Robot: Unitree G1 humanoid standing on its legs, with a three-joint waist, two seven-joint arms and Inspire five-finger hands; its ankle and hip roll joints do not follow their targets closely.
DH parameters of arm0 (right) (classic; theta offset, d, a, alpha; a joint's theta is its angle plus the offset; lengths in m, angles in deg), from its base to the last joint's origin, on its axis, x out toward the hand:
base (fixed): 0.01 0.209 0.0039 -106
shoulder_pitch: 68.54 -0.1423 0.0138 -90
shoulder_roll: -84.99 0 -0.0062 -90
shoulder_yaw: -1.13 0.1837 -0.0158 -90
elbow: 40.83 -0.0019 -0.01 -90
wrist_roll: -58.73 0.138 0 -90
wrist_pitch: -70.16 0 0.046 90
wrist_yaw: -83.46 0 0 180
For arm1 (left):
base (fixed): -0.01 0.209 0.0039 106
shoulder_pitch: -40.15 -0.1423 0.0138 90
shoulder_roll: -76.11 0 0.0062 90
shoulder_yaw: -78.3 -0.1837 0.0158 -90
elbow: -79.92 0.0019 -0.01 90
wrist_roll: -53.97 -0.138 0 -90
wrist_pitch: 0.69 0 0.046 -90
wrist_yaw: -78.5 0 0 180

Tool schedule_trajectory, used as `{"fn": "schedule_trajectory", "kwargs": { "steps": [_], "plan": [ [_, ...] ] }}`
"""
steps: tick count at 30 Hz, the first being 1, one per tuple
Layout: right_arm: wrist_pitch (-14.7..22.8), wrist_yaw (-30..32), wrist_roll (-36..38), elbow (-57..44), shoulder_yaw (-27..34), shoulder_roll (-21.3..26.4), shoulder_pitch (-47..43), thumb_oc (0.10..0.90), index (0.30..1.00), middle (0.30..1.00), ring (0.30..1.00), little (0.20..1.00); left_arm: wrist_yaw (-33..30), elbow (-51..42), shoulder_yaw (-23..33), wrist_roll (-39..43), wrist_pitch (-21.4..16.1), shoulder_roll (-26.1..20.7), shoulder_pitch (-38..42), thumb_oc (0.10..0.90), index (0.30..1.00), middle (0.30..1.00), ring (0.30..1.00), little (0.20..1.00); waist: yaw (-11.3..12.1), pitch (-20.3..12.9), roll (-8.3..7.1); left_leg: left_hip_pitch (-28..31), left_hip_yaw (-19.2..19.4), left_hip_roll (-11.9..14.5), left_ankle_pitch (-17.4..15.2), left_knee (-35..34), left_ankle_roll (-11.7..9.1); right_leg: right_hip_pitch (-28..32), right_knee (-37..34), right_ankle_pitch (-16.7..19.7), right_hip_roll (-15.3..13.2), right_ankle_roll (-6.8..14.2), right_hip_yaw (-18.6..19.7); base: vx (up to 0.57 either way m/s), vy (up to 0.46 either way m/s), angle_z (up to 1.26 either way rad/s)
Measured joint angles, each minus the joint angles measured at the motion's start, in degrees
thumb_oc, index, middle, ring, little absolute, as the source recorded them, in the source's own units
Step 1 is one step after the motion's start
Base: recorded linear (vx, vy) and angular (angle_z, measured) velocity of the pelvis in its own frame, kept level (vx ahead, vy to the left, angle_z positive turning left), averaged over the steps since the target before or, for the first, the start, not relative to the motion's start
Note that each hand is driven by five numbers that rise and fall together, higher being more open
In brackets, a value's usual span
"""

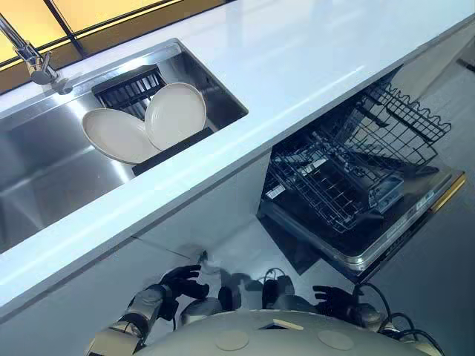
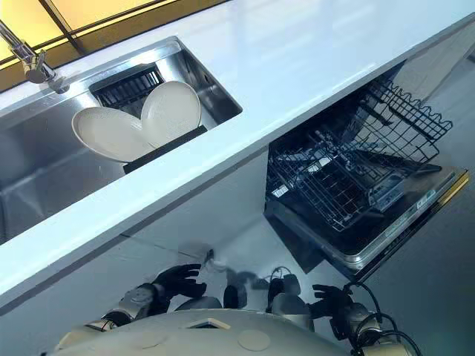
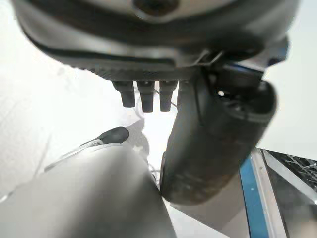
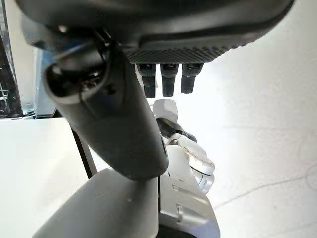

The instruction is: Pick up plates and place into dishwasher.

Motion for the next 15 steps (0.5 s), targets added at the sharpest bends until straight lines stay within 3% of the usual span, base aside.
{"fn": "schedule_trajectory", "kwargs": {
  "steps": [1,11,15],
  "plan": [
    [0.0,0.0,-0.1,0.0,0.0,0.0,0.1,0.800,0.900,0.900,0.900,0.900,0.0,0.0,0.0,0.0,0.0,0.0,-0.1,0.800,0.900,0.900,0.900,0.900,0.0,-0.2,-0.09,0.0,0.0,0.0,0.0,0.0,0.0,0.0,-0.1,0.0,0.0,0.0,0.0,-0.34,-0.577,0.13],
    [0.0,0.0,-0.3,0.0,0.0,-0.7,0.5,0.800,0.900,0.900,0.900,0.900,1.5,-0.7,0.0,3.5,-2.0,-0.2,-1.2,0.800,0.900,0.900,0.900,0.900,-0.1,-1.1,-1.08,1.0,0.1,0.0,0.0,-1.1,0.0,1.2,-1.7,0.4,0.2,0.1,0.1,0.00,0.000,0.00],
    [-0.1,0.0,-0.3,-0.1,0.0,-0.7,0.4,0.800,0.900,0.900,0.900,0.900,4.6,-6.3,-2.8,1.0,-5.1,-1.4,-2.1,0.800,0.900,0.900,0.900,0.900,0.1,-1.0,-1.14,1.0,0.2,0.0,0.0,-1.5,0.0,1.0,-1.8,0.4,0.3,0.1,0.1,-0.01,0.022,-0.01]
  ]
}}
